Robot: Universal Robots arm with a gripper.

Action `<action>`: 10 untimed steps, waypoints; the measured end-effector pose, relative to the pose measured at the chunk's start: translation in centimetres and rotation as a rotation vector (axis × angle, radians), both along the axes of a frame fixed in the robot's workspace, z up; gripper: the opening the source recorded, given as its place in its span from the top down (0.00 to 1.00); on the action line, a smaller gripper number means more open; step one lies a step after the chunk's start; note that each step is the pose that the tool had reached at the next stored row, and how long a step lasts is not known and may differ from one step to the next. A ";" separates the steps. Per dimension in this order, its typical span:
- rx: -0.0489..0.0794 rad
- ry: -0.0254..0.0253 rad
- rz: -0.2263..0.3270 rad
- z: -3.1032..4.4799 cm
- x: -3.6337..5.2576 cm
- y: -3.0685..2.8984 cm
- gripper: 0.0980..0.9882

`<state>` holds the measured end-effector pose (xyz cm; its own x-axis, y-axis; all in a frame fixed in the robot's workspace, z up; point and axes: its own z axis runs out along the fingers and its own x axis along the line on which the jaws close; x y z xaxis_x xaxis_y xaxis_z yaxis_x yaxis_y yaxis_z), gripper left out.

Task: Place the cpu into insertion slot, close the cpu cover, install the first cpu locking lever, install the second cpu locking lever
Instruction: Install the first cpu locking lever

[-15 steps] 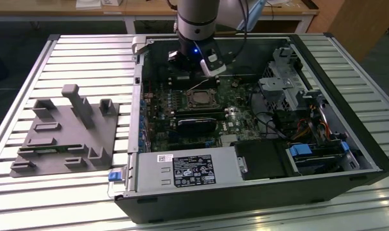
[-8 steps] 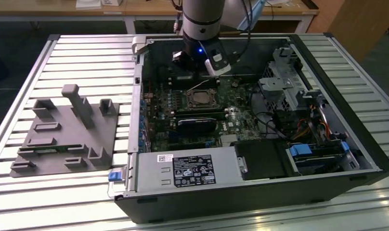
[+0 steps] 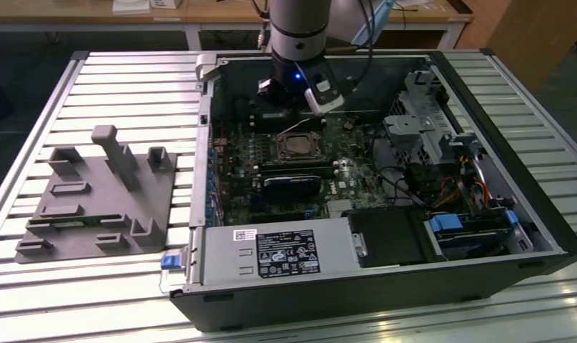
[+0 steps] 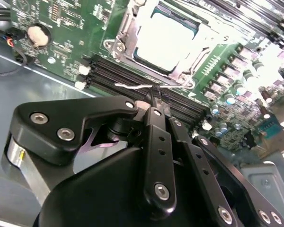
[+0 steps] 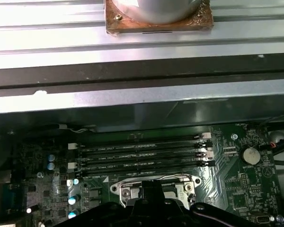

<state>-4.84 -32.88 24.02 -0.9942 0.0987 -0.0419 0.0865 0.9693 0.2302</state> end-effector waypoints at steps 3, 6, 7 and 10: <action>0.000 -0.0201 -0.001 -0.18 0.00 0.00 0.99; 0.000 -0.0294 -0.002 -0.44 0.00 0.00 0.99; 0.000 -0.0321 -0.003 -0.54 0.00 0.00 0.99; 0.000 -0.0400 -0.004 -0.83 0.00 0.00 0.99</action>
